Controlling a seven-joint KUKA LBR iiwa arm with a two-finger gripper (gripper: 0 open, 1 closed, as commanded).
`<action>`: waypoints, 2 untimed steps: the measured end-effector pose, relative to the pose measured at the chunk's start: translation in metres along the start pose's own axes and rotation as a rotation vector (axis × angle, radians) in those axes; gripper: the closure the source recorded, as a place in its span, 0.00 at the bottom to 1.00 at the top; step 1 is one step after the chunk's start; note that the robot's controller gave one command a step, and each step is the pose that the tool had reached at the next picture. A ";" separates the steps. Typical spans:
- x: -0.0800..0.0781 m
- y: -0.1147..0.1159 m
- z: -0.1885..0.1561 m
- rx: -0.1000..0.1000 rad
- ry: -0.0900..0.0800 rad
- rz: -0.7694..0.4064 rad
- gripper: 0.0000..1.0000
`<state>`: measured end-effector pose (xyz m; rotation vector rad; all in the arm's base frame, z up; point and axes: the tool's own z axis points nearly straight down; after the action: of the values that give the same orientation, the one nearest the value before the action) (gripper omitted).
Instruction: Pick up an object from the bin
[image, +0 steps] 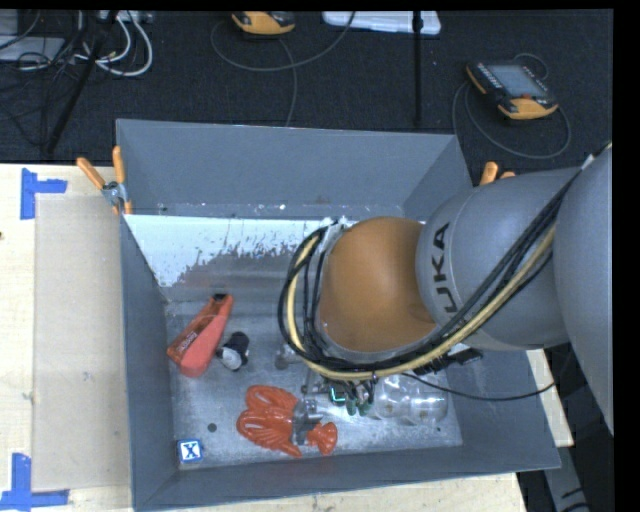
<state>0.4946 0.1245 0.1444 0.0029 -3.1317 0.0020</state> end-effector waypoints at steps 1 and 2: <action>-0.002 0.000 -0.003 -0.001 -0.007 0.003 0.00; -0.006 0.007 0.022 -0.001 -0.016 -0.098 0.00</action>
Offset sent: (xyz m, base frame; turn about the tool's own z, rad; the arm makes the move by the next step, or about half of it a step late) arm 0.0057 0.0202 -0.0728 -0.2636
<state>0.5004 0.1311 0.1226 0.1577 -3.1435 -0.0006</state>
